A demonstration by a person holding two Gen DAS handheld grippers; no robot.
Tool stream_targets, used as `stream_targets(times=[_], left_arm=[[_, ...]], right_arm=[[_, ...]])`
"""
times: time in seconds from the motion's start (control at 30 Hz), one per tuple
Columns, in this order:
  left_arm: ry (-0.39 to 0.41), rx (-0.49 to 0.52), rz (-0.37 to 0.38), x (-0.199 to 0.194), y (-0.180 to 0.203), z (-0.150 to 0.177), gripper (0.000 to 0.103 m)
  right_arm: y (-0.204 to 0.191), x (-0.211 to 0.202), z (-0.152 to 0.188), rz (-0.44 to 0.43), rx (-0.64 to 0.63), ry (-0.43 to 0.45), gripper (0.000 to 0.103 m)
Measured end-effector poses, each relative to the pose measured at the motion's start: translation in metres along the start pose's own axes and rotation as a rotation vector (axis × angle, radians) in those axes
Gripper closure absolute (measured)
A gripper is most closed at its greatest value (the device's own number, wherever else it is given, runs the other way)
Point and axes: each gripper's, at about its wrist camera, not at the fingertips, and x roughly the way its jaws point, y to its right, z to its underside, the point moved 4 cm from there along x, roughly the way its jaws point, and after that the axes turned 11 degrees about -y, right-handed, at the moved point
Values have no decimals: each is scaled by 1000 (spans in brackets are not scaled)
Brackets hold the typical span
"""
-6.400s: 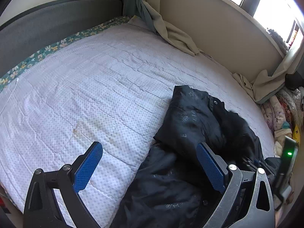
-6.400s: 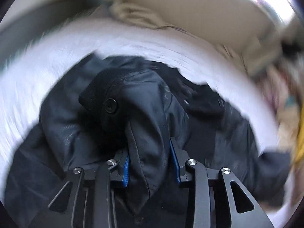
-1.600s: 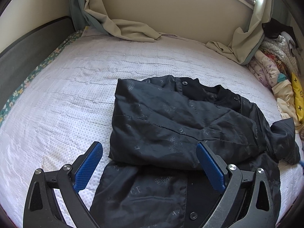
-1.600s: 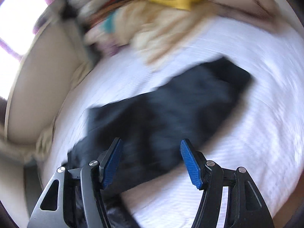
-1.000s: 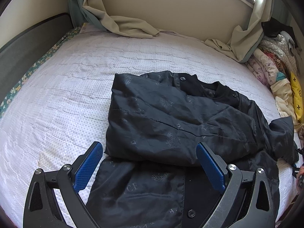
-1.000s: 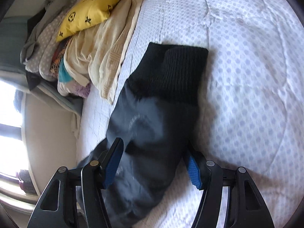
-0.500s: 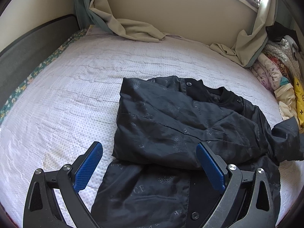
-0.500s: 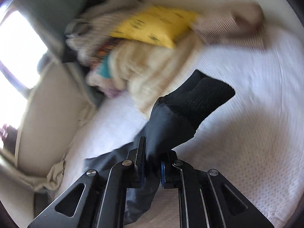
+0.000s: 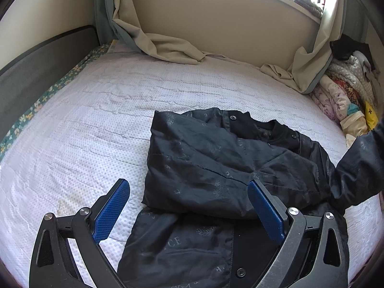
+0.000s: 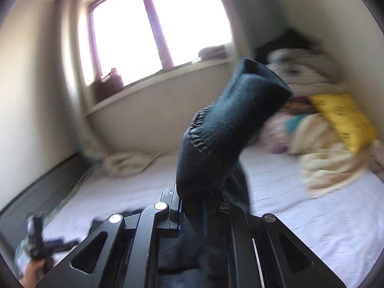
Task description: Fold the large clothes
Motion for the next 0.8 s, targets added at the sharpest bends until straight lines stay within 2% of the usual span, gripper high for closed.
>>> stream_targets(times=[0.1, 0.17, 0.3, 0.4, 0.53, 0.6, 0.7, 0.73, 0.77, 0.8], left_arm=[[1, -25, 11, -2, -8, -2, 3], [-2, -49, 21, -2, -14, -4, 3], [-22, -101, 61, 1, -25, -7, 3], [-40, -115, 90, 4, -28, -8, 3], [-58, -105, 103, 7, -27, -7, 3], [-81, -104, 124, 12, -26, -6, 3], [-119, -116, 155, 19, -26, -3, 3], [-134, -119, 166, 22, -26, -2, 3], [-148, -123, 178, 24, -26, -1, 3], [-164, -127, 194, 26, -26, 0, 3]], right_arm=[[-56, 38, 24, -85, -99, -121, 95], [-85, 61, 47, -98, -163, -190, 95], [-134, 116, 100, -53, -316, -334, 96], [-166, 139, 143, 16, -450, -393, 96], [-177, 164, 171, 32, -516, -482, 94], [-174, 165, 184, 10, -514, -536, 87], [-168, 153, 182, -45, -472, -564, 57], [-167, 146, 178, -77, -449, -556, 39], [-165, 138, 173, -122, -416, -546, 27], [-161, 127, 164, -183, -371, -539, 24]])
